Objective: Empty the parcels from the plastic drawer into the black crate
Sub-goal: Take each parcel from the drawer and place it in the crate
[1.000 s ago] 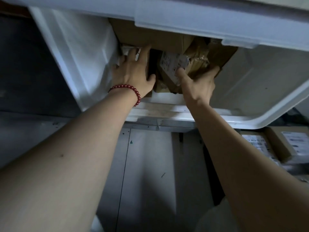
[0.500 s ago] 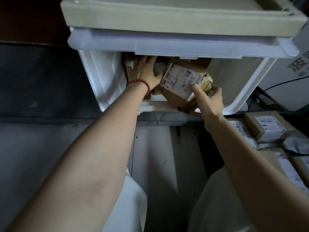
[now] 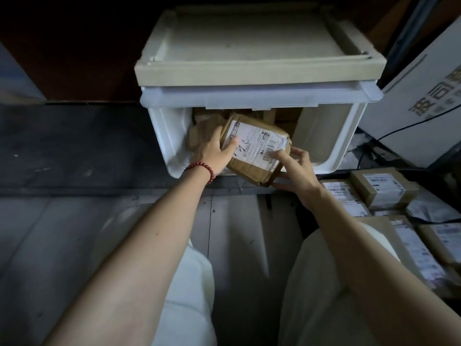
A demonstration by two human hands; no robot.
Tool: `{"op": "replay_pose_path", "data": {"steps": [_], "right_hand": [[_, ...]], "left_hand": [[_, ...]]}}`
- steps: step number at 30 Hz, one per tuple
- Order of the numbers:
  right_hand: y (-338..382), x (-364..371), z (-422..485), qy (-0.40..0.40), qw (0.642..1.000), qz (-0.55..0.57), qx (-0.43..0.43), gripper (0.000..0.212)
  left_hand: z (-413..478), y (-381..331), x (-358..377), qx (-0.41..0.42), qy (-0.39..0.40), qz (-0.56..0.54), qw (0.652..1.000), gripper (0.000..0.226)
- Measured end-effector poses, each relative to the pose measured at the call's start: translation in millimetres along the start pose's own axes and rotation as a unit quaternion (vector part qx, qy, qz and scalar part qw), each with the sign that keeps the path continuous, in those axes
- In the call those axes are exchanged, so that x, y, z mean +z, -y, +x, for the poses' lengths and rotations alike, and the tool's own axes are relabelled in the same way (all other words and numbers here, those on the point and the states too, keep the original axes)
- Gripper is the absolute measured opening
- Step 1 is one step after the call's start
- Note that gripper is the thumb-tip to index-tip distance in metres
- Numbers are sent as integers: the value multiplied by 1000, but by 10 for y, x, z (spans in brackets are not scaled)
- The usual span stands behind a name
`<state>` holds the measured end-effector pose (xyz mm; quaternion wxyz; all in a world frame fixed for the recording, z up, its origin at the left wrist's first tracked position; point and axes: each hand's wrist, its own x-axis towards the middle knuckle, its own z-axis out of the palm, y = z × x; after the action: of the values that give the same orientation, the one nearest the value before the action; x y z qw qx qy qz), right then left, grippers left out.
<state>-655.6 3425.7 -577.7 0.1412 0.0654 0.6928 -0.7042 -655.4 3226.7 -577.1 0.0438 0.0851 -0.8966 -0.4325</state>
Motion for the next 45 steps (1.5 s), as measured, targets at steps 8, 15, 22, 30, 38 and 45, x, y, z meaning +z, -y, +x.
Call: {"op": "replay_pose_path", "data": {"steps": [8,15,22,30,38,45], "right_hand": [[-47,132,-250,24,1000,4,-20,64],[-143,198,-496,78,994,-60,-55,47],[-136,283,-527,93,994,-61,-20,34],[-205,344,-485,57,997,-43,-1,40],[-233,366,-461,21,999,-22,31,33],[-168,382,-461,27,998,37,39,30]], "left_hand": [[-705,114,-121,-56,-63,-58,995,72],[-1287,245,-179,-66,-110,-131,983,54],[-1379,295,-294,-63,-109,-175,977,61],[-1486,245,-291,-7,-105,-138,985,70],[-1485,272,-333,7,-116,-149,982,59],[-1412,348,-328,-15,-97,-176,980,72]]}}
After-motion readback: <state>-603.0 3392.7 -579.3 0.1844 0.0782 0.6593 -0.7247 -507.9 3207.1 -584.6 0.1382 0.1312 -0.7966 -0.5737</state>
